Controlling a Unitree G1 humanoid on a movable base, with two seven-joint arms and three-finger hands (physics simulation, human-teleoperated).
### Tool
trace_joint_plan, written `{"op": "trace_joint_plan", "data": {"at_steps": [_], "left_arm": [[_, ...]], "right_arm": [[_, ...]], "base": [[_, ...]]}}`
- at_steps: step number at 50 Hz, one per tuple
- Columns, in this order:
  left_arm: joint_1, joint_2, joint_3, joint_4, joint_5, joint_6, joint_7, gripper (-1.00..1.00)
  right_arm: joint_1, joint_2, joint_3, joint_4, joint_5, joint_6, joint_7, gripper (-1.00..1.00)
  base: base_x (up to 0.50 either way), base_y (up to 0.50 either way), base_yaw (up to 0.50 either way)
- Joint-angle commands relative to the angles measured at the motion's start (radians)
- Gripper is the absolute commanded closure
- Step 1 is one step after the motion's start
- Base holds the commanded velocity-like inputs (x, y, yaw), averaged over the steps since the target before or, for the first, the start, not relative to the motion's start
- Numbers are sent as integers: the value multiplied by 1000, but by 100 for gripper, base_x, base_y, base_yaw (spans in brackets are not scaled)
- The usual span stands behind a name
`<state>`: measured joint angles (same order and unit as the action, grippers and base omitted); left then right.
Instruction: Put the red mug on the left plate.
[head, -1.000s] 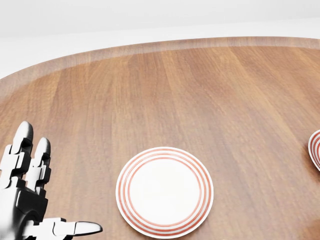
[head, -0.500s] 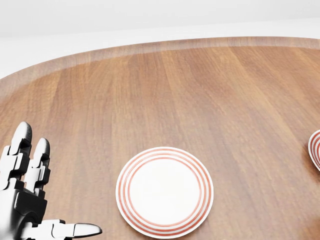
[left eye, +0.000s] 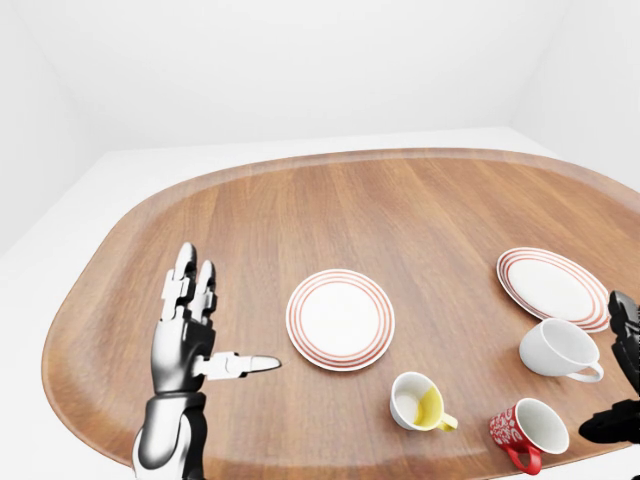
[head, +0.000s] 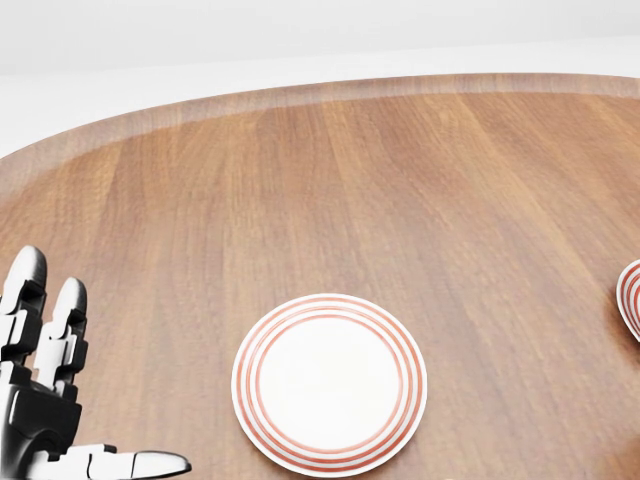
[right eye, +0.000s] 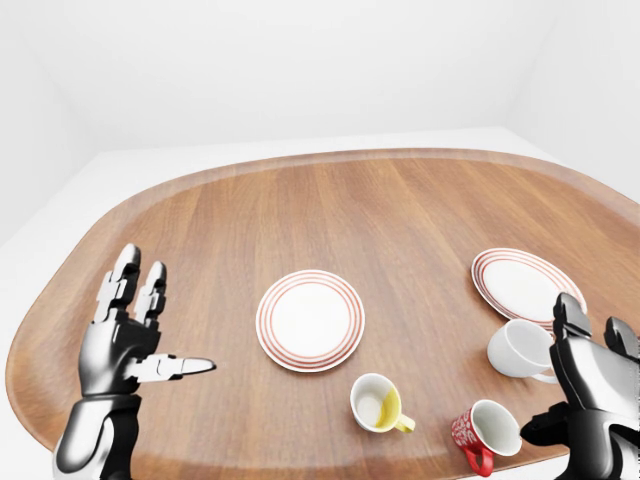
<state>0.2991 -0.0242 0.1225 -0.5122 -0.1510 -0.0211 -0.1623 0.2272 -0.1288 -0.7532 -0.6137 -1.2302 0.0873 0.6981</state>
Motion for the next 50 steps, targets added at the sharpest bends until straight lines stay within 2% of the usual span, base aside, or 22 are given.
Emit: {"op": "trace_joint_plan", "data": {"at_steps": [1,12,25,29,37,50], "left_arm": [[15,-7,35,-22,-32,8,-25,-100],[19,-14,32,-26,-23,5,-29,-100],[23,-16,33,-34,-15,6,-24,-100],[13,-16,39,-30,-17,19,-20,-100],[5,-14,52,-31,-23,27,-21,-100],[0,-14,49,-26,-17,27,-20,-100]], "right_arm": [[18,26,34,-12,10,0,0,-100],[44,45,-4,-12,29,0,0,-100],[164,138,-136,144,137,0,0,-100],[159,133,-126,215,144,0,0,-100],[156,118,-114,222,152,0,0,-100],[95,48,-90,212,169,0,0,-100]], "base": [[0,0,0],[0,0,0],[0,0,0],[0,0,0],[0,0,0],[0,0,0]]}}
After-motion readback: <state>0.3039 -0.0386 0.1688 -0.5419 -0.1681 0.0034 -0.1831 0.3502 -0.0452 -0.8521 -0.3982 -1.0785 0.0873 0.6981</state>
